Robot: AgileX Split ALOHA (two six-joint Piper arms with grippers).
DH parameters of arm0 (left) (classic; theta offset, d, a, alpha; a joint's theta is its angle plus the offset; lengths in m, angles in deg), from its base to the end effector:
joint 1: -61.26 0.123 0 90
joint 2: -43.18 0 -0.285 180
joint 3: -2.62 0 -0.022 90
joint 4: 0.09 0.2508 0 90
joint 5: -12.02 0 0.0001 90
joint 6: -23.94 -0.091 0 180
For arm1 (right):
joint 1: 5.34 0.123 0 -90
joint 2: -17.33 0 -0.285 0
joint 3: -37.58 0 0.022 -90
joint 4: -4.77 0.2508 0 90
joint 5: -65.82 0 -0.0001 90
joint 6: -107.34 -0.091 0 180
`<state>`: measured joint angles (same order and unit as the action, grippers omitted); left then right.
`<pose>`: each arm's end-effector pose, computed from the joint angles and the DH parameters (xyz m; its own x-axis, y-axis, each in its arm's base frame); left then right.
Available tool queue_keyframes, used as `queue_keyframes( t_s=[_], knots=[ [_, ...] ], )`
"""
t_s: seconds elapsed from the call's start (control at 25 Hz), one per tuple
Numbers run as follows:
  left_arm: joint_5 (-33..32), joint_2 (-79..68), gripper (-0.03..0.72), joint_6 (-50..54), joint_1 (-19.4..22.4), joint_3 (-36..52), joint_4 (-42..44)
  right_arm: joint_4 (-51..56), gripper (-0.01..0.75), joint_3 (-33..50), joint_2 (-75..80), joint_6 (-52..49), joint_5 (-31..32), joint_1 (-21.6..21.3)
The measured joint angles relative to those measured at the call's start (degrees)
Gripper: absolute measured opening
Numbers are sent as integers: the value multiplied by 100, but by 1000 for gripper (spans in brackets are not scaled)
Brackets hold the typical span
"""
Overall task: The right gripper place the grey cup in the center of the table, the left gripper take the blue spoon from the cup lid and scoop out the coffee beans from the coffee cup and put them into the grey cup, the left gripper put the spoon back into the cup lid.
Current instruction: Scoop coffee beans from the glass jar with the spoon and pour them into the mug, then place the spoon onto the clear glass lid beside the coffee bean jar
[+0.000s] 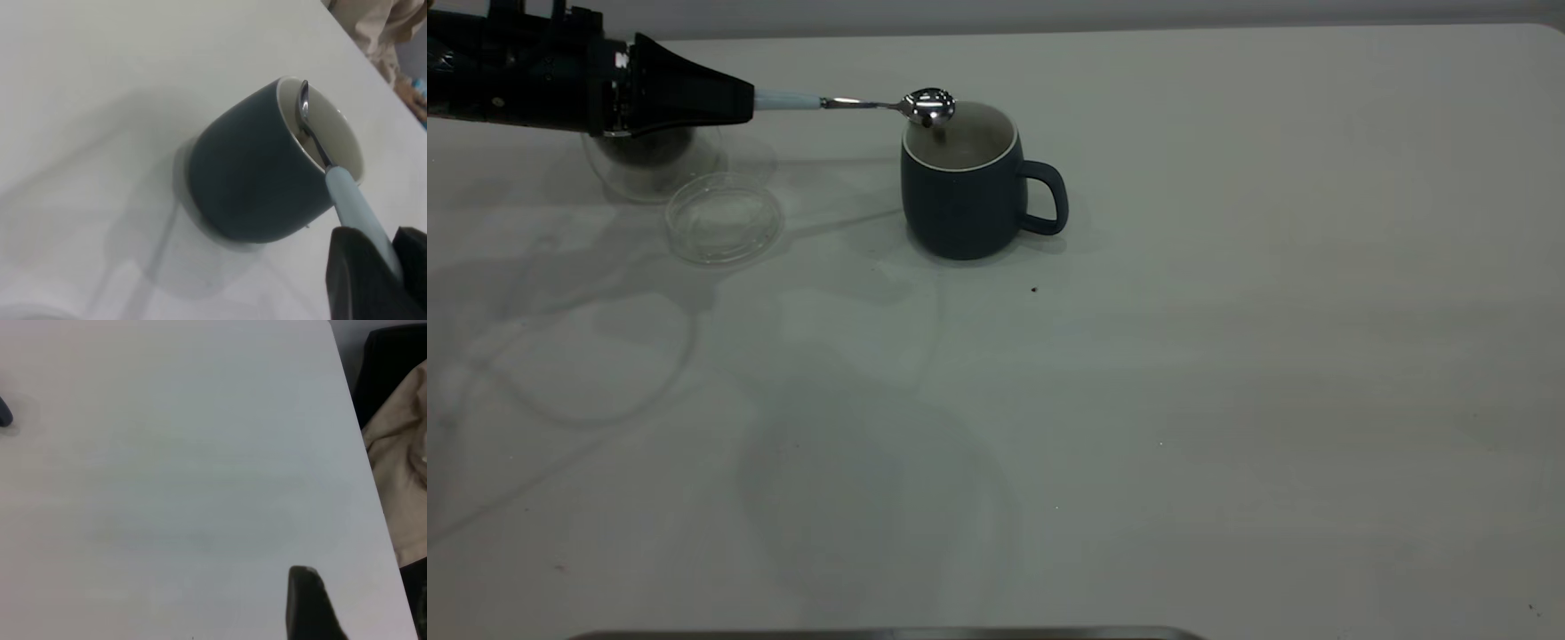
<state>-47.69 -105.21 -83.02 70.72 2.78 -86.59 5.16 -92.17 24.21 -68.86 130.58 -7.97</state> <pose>0.4194 -0.0097 0.0283 -0.6999 0.0915 -0.7083 0.6186 0.5732 -0.5373 -0.0070 0.0009 0.2636 -0.5292 -0.0391 -0.8476 0.0071 0.9987 -0.0506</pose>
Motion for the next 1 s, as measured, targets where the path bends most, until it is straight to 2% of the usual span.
queue_keyframes(
  t_s=[0.2, 0.36, 0.6, 0.8, 1.0],
  knots=[
    [1, 0, 131, -468, -2, 0, -12, 0, 358, 0, 0, 0, 0, 0],
    [-171, 0, 131, -444, -2, 0, -21, 0, 358, 0, 0, 0, 0, 0],
    [-511, 92, 131, 1017, 148, 0, 78, 0, 358, 0, 0, 0, 0, 0],
    [-586, 289, 131, 2172, 676, 0, 1008, 0, 358, 0, 0, 0, 0, 0],
    [-586, 289, 131, 2792, 1586, 0, 1271, 0, 358, 0, 0, 0, 0, 0]
  ],
)
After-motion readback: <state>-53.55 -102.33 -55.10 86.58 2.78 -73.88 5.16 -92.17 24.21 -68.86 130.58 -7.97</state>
